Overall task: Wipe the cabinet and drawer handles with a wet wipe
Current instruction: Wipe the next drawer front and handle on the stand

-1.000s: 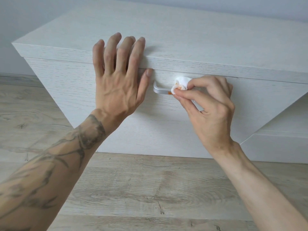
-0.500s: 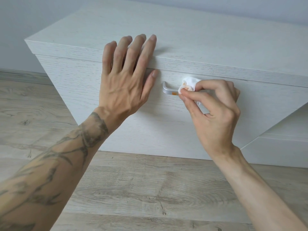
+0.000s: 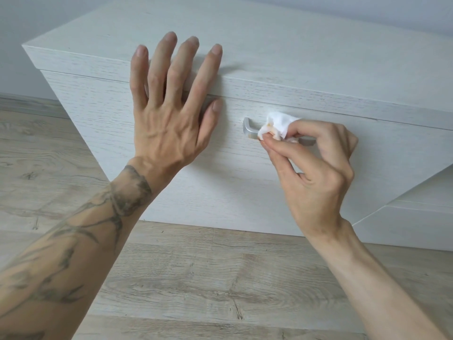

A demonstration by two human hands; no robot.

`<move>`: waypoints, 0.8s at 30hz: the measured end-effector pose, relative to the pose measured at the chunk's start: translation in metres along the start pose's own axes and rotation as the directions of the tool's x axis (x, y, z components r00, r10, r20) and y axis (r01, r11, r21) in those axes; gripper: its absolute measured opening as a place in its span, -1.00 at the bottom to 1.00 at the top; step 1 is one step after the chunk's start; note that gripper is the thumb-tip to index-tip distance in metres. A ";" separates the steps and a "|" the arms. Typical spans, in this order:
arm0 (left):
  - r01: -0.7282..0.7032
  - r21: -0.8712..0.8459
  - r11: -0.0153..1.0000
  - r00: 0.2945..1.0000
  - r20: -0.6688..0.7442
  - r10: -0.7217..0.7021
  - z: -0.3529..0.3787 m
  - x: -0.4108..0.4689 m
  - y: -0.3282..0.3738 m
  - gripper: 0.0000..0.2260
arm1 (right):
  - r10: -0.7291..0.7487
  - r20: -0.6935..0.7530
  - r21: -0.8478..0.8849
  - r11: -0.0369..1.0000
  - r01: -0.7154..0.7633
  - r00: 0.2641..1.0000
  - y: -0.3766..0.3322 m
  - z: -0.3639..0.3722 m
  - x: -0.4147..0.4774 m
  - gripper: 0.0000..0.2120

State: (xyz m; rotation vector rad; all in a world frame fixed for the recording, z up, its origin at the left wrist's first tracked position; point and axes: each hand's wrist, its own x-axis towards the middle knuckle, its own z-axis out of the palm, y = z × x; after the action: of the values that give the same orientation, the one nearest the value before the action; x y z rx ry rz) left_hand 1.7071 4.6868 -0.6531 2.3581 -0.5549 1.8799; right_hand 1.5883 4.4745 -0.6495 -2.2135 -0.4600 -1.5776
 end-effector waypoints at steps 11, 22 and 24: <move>0.009 -0.011 1.000 1.000 0.020 -0.009 -0.004 0.001 0.002 -0.51 | -0.002 0.052 0.007 1.000 0.001 0.999 -0.014 0.006 0.008 -0.88; 0.010 -0.009 1.000 1.000 0.029 -0.009 -0.004 0.000 0.004 -0.52 | 0.011 0.075 -0.039 0.999 -0.008 0.997 -0.026 0.027 0.018 -0.88; 0.013 -0.009 1.000 1.000 0.024 -0.013 -0.004 0.001 0.003 -0.52 | 0.026 0.081 -0.067 0.998 -0.021 0.996 -0.027 0.029 0.021 -0.89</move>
State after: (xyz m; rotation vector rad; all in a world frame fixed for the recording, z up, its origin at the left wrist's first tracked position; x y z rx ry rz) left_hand 1.7027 4.6852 -0.6511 2.3758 -0.5474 1.8425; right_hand 1.6060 4.5135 -0.6353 -2.3314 -0.4092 -1.5150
